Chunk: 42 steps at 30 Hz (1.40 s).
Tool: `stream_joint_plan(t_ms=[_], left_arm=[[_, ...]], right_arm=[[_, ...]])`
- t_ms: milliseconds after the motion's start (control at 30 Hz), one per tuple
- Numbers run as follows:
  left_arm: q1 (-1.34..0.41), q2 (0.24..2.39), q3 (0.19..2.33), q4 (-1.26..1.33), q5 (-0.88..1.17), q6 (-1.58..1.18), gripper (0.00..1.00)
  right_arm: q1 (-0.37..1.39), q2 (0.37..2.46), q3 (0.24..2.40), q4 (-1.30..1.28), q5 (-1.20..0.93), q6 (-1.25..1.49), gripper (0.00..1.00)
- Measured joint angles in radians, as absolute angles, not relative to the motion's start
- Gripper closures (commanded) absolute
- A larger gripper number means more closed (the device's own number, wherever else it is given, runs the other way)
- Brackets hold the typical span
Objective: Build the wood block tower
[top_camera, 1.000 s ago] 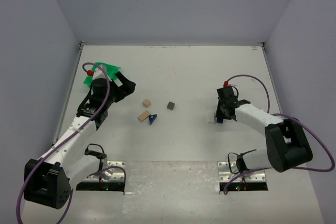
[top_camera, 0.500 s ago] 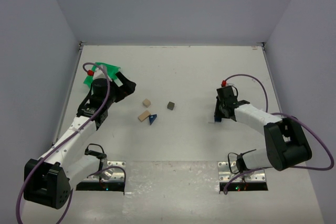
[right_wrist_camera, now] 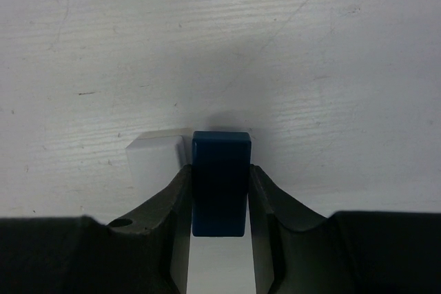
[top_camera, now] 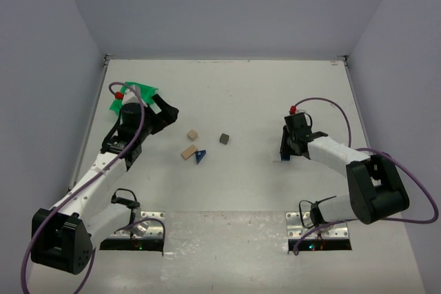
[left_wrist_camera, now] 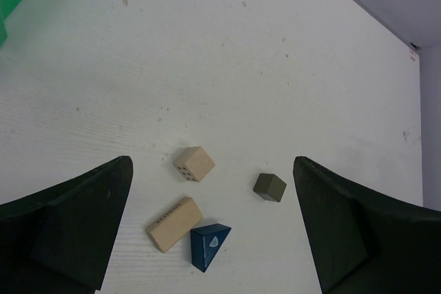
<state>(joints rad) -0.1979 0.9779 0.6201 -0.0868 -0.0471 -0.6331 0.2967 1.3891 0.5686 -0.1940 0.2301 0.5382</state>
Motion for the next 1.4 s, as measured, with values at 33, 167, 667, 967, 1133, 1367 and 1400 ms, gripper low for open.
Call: stream_joint_plan(t_ms=[33,167,667,967,1133,1367,1400], left_arm=[[-0.198,0.978,0.620,-0.087,-0.047,-0.633,0.00],[-0.198,0.978,0.620,-0.087,-0.047,-0.633,0.00],[-0.206,0.978,0.620,-0.087,-0.041,-0.633,0.00],[-0.216,0.978,0.620,-0.086,-0.038,-0.632,0.00],[-0.217,0.978,0.620,-0.086,-0.038,-0.632,0.00],[-0.217,0.978,0.620,-0.086,-0.039,-0.632,0.00],[-0.217,0.978,0.620,-0.086,-0.039,-0.632,0.00]], right_arm=[[0.297,1.389,0.569,-0.194,0.230,0.538,0.65],[0.297,1.389,0.569,-0.194,0.230,0.539,0.61],[0.297,1.379,0.569,-0.202,0.228,0.549,0.33],[0.297,1.290,0.569,-0.235,0.197,0.540,0.01],[0.297,1.288,0.569,-0.240,0.147,0.511,0.01],[0.319,1.357,0.582,-0.251,0.148,0.476,0.01],[0.325,1.377,0.590,-0.252,0.149,0.472,0.01]])
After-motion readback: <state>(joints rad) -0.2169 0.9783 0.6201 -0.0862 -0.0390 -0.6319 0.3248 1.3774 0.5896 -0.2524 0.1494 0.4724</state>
